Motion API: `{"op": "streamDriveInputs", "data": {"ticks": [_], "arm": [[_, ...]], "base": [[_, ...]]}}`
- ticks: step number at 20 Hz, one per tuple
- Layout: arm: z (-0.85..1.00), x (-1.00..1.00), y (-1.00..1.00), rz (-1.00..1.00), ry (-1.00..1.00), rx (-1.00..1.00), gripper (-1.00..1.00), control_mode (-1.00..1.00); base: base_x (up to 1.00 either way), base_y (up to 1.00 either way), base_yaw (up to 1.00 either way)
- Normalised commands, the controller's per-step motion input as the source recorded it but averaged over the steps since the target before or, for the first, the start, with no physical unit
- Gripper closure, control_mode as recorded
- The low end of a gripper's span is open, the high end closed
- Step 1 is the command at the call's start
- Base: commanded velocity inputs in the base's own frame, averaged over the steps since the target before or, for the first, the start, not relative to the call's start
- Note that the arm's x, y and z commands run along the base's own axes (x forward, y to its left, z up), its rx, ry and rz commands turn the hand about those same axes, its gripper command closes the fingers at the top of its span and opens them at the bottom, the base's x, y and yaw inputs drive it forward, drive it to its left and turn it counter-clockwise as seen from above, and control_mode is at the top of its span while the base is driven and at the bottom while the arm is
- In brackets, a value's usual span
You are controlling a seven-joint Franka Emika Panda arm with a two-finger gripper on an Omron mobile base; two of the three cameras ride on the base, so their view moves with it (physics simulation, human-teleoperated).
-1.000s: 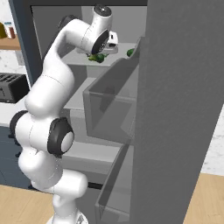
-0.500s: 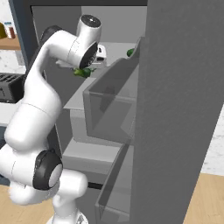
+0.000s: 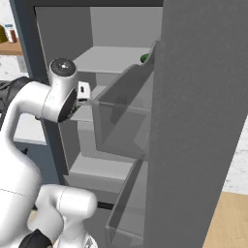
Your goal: Place one broccoli and one steak in each tupperware on the nearby counter, to pack two identical lunches.
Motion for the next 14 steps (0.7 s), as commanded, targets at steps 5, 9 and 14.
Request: {"op": "streamDriveInputs", "data": {"ticks": [5,9,14], "arm": [[-0.02,-0.53,0.3,0.0,0.0,0.0,1.0,-1.0],[0.0,-0.39,0.25,0.0,-0.07,0.0,1.0,-1.0],[0.0,-0.3,0.24,0.0,-0.12,-0.05,1.0,-1.0]], "base": [[0.0,0.0,0.0],[0.0,0.0,0.0],[0.0,0.0,0.0]]}}
